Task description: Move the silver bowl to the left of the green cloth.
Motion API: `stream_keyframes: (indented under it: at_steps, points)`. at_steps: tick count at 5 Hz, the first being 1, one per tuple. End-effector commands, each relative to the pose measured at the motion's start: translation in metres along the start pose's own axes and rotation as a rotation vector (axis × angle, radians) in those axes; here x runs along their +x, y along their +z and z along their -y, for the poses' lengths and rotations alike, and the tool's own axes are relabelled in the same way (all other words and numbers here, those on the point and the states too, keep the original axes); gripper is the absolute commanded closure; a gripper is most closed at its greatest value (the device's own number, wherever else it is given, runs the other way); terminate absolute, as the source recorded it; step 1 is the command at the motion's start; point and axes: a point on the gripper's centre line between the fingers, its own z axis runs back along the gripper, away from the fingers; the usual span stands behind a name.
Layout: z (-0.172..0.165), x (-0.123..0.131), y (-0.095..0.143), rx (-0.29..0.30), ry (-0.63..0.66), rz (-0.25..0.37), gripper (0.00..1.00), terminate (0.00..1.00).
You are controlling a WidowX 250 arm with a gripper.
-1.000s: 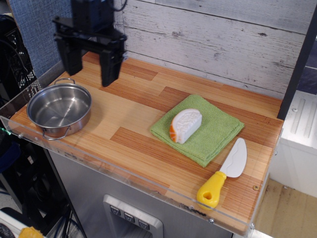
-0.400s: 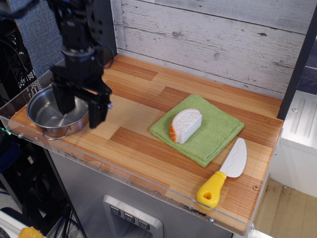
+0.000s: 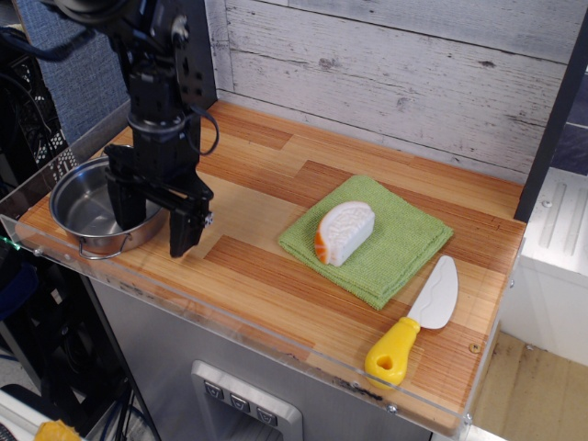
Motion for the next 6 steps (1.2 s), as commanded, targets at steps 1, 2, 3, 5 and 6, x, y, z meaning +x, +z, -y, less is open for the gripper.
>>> stream_keyframes:
  at_steps: [1, 2, 3, 5, 6]
  points:
    - [-0.011, 0.006, 0.000, -0.021, 0.032, 0.022, 1.00, 0.00]
    - [-0.011, 0.004, 0.003, -0.019, 0.032, 0.030, 1.00, 0.00]
    - [-0.011, 0.001, 0.012, -0.021, 0.021, 0.054, 1.00, 0.00]
    - [-0.009, -0.006, 0.034, -0.029, -0.041, 0.045, 1.00, 0.00]
    - [-0.009, -0.004, 0.081, -0.018, -0.038, 0.114, 1.00, 0.00]
